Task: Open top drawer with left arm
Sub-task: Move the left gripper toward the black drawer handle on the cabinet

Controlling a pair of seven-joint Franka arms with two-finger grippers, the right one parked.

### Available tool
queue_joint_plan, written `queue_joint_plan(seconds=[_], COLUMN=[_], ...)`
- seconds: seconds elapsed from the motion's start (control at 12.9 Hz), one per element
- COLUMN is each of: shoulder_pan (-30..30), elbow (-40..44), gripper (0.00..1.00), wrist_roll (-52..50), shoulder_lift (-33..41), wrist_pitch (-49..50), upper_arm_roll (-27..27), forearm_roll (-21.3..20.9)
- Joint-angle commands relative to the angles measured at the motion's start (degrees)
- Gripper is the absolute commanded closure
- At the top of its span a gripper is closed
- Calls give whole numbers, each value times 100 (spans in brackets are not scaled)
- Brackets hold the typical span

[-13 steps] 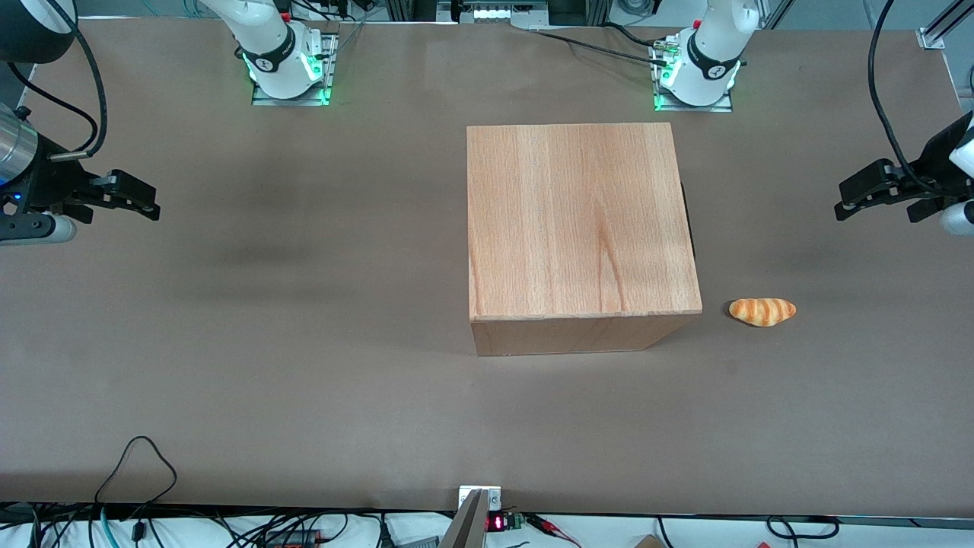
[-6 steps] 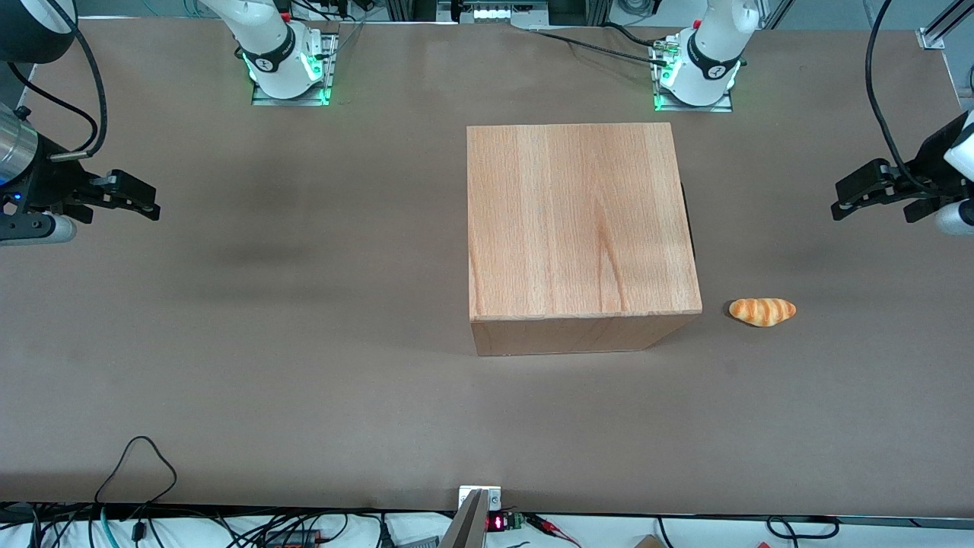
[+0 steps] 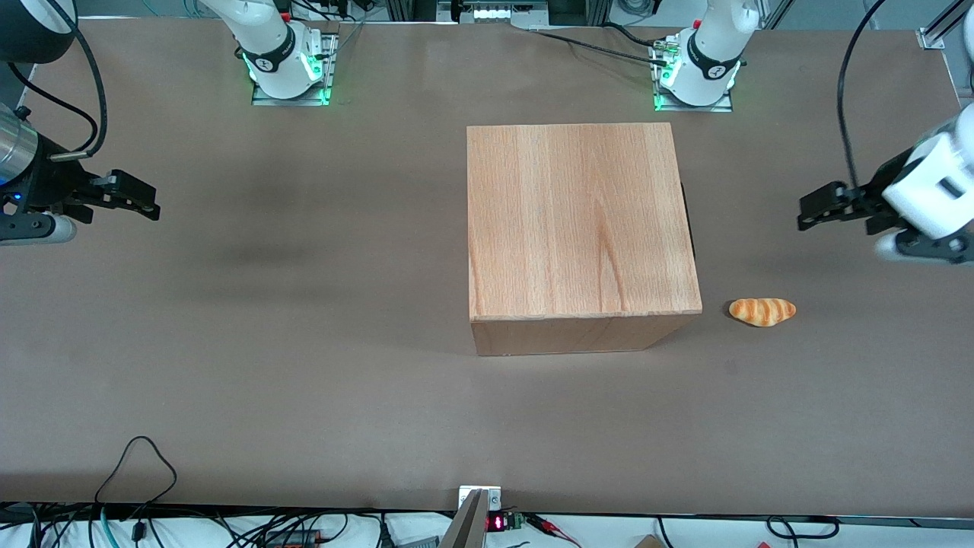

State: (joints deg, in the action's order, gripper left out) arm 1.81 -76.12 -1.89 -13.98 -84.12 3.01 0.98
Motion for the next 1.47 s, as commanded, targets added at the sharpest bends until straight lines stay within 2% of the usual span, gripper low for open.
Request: queue_joint_plan(seconds=[0.0, 0.62, 0.93, 1.16, 1.39], shoulder_pan=[56, 144, 100, 56, 56], elbow=[0, -351, -526, -667, -685], gripper=[0, 0, 0, 0, 0], wrist_roll=[127, 136, 171, 171, 171], shoulder_lift=[-105, -456, -562, -597, -676], wrist_pitch=[63, 27, 10, -51, -113], upper_arm_roll=[-20, 6, 6, 6, 6], forearm_roll=[-90, -54, 376, 858, 886])
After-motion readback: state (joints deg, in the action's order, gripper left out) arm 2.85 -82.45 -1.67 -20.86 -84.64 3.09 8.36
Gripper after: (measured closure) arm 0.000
